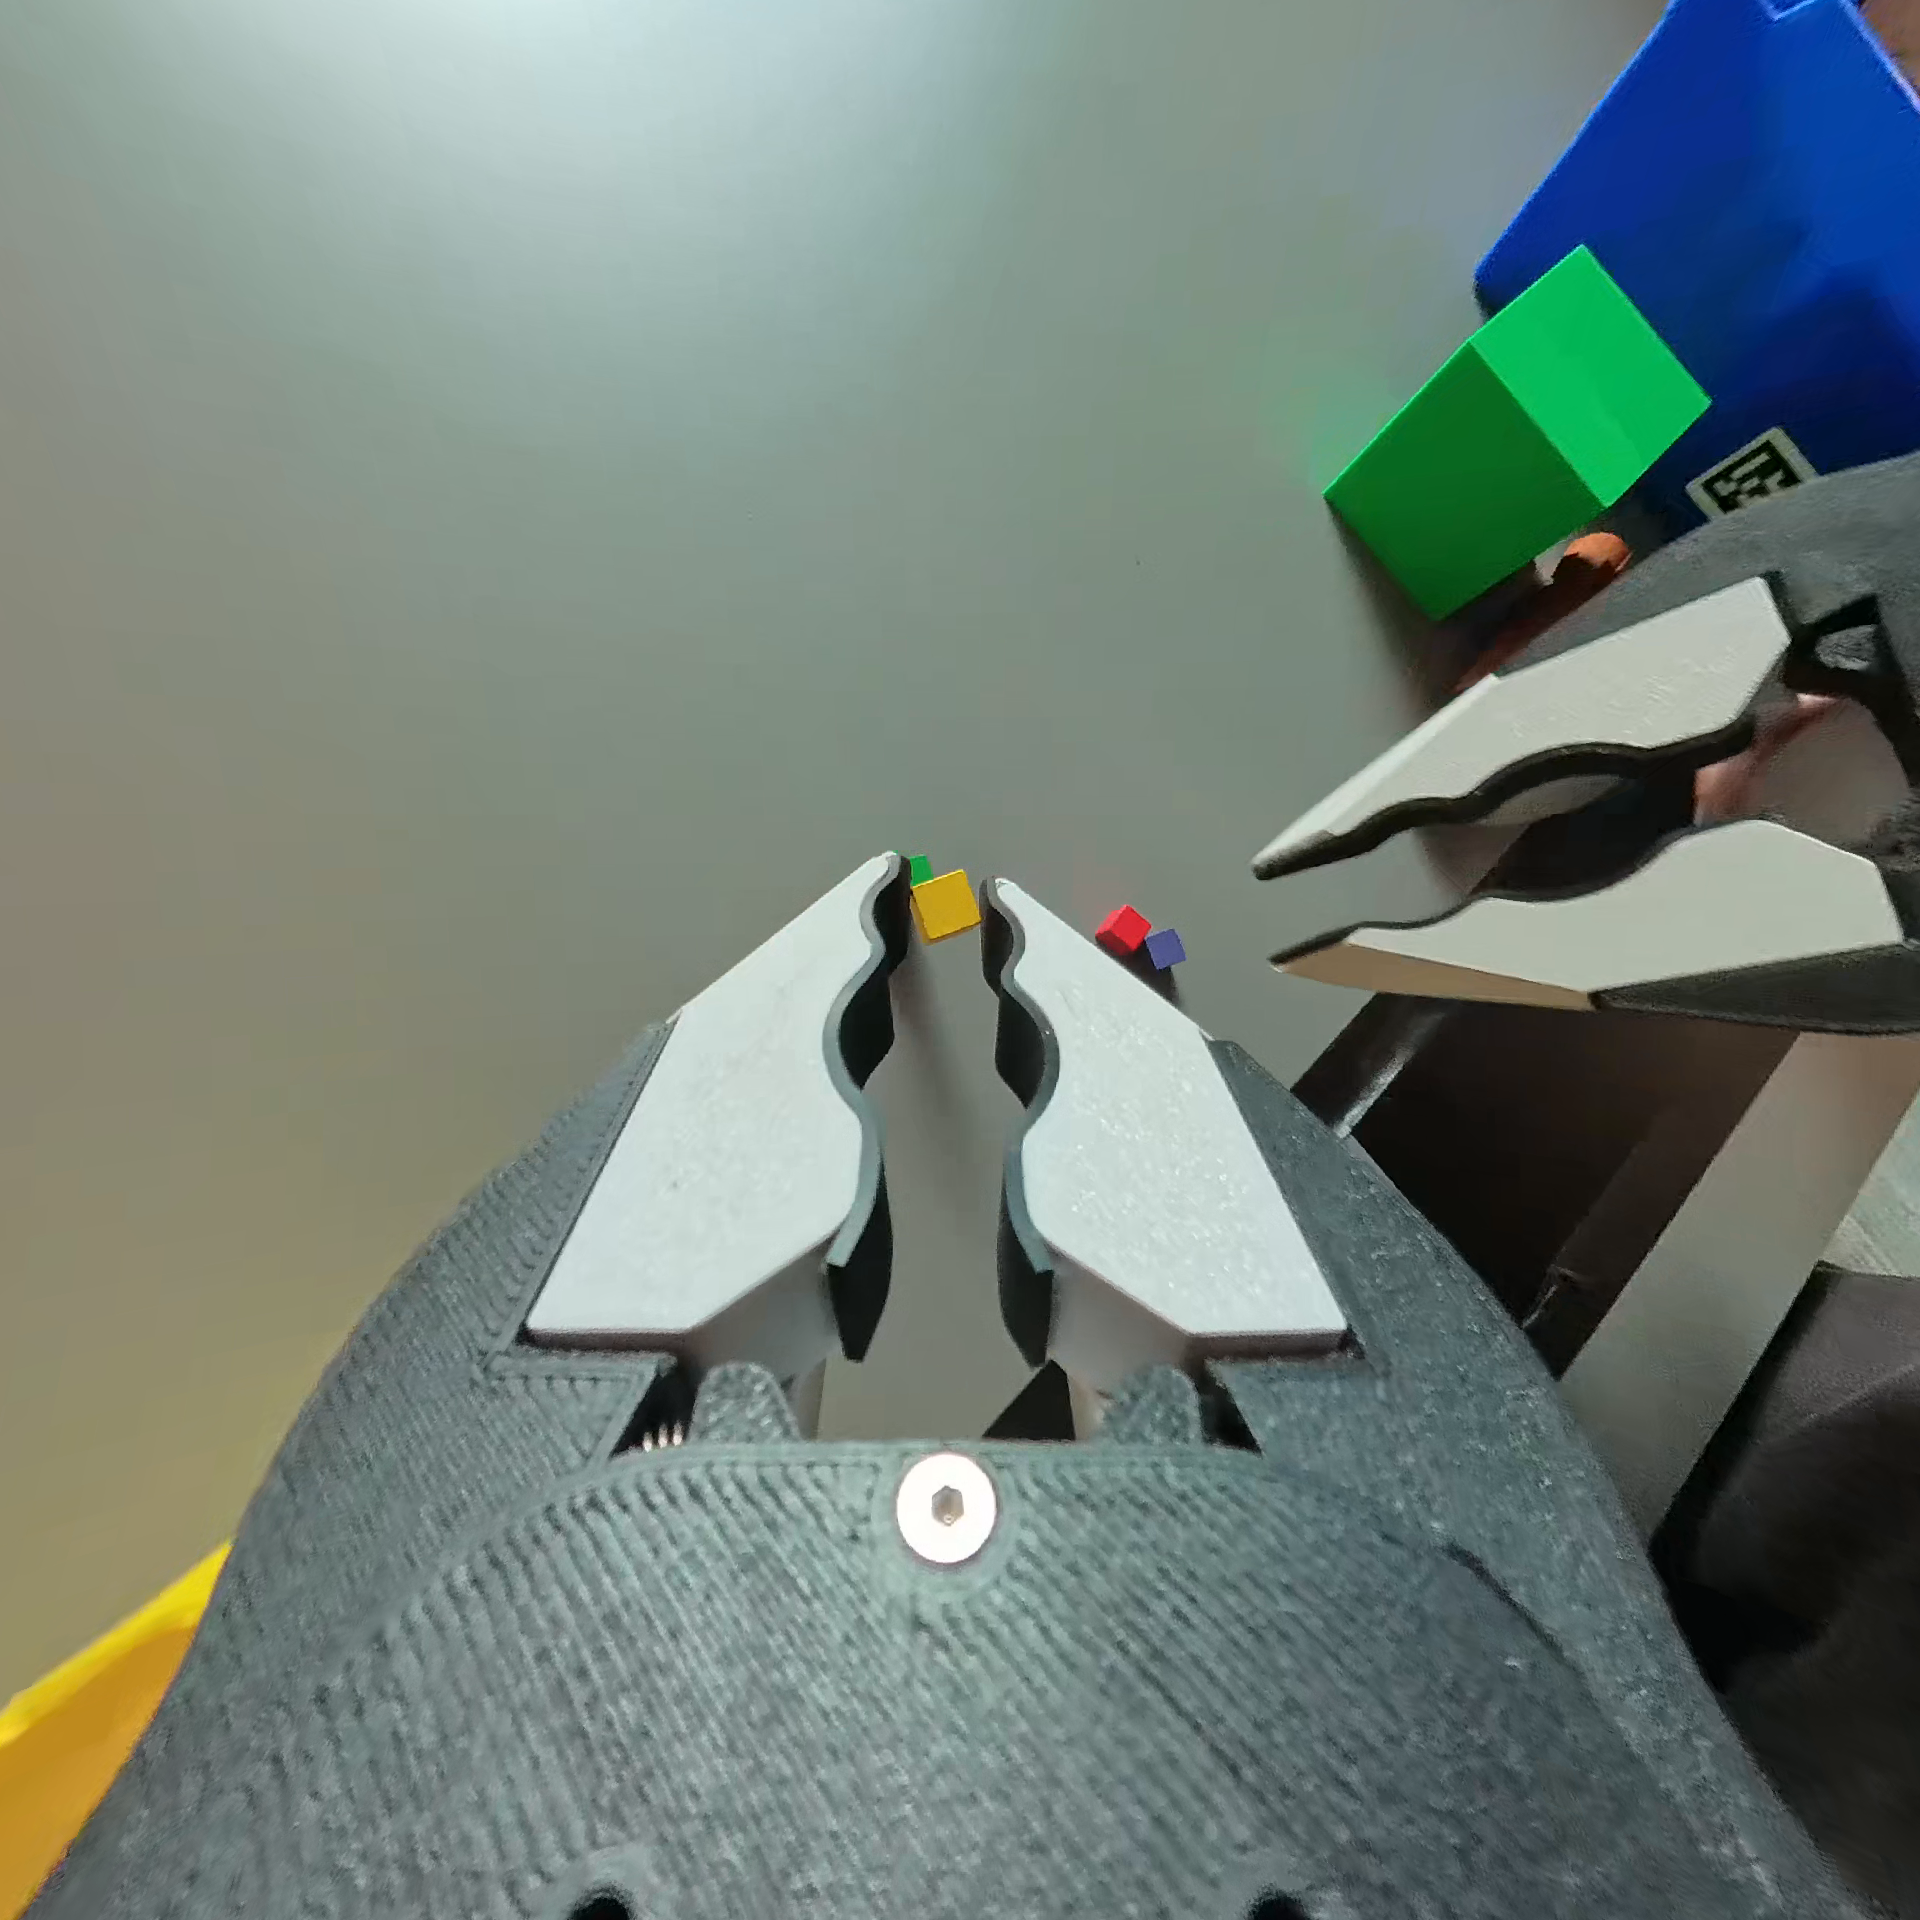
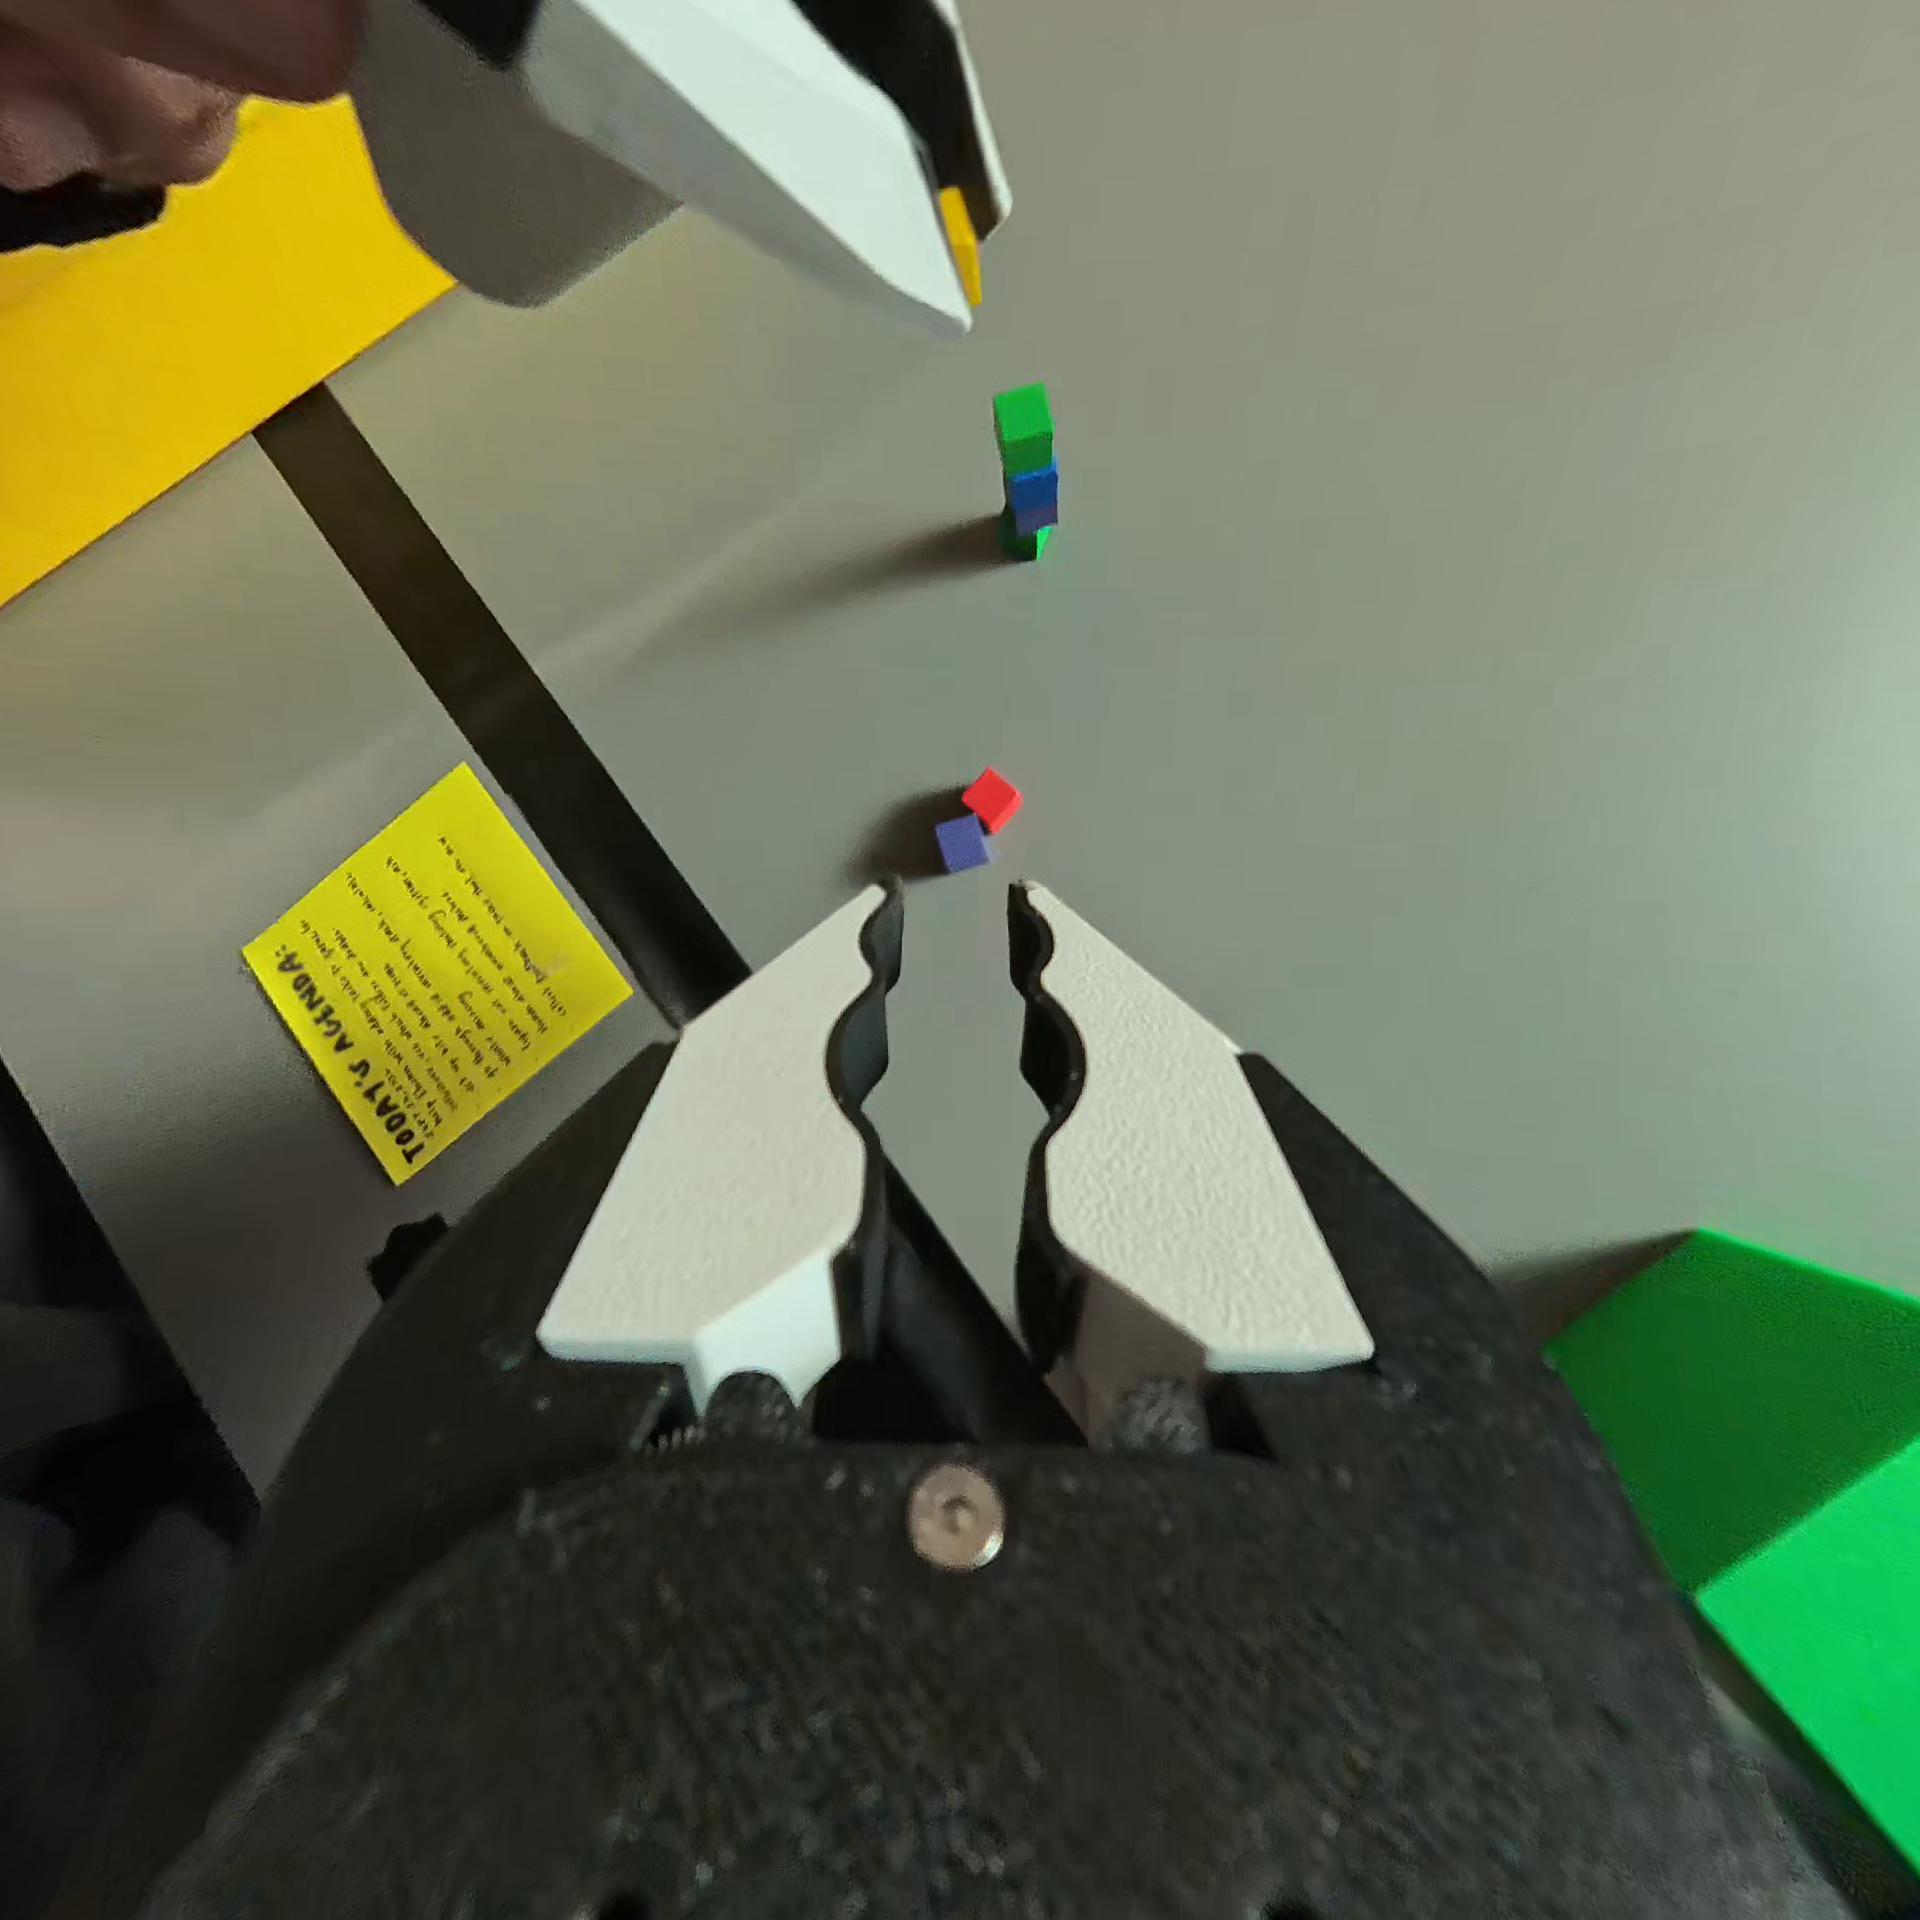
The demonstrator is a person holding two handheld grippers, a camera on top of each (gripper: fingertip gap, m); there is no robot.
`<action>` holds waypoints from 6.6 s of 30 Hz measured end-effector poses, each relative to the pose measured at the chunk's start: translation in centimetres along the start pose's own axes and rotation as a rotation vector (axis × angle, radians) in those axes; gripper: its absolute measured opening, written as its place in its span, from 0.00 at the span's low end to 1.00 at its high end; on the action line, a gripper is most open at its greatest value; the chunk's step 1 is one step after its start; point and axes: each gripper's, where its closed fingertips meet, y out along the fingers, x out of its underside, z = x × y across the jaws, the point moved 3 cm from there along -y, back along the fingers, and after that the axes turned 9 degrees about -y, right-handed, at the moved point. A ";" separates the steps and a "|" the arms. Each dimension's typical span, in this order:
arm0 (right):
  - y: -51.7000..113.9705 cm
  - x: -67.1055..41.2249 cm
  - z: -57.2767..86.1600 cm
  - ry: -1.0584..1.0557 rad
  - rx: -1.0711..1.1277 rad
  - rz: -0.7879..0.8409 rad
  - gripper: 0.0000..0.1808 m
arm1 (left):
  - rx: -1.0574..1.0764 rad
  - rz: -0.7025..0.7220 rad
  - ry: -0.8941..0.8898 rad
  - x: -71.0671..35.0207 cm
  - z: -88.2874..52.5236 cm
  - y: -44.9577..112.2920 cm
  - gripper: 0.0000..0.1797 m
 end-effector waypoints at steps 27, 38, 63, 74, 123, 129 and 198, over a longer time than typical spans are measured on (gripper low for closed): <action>0.0 1.9 -0.6 0.018 -0.019 0.010 0.10 | -0.058 0.113 0.060 -0.7 0.9 -0.1 0.14; 3.4 0.9 0.2 -0.063 -0.060 -0.002 0.05 | 0.035 -0.029 0.126 4.7 4.9 2.1 0.11; -0.8 -2.6 2.7 -0.006 0.021 0.148 0.05 | -0.076 0.050 -0.030 1.9 1.6 -1.2 0.04; 3.2 -8.2 2.5 -0.212 -0.059 0.122 0.05 | -0.135 0.086 -0.156 0.8 -1.7 -3.3 0.04; 1.9 -5.6 2.5 -0.109 -0.035 0.134 0.10 | -0.052 -0.044 -0.039 -0.1 -0.3 0.7 0.07; 3.3 -5.1 1.4 -0.121 -0.086 0.115 0.00 | -0.064 -0.027 -0.070 0.4 -0.5 -1.0 0.10; -3.3 -3.2 -0.6 0.074 0.165 0.074 0.11 | 0.017 0.010 -0.046 2.0 2.9 -3.8 0.08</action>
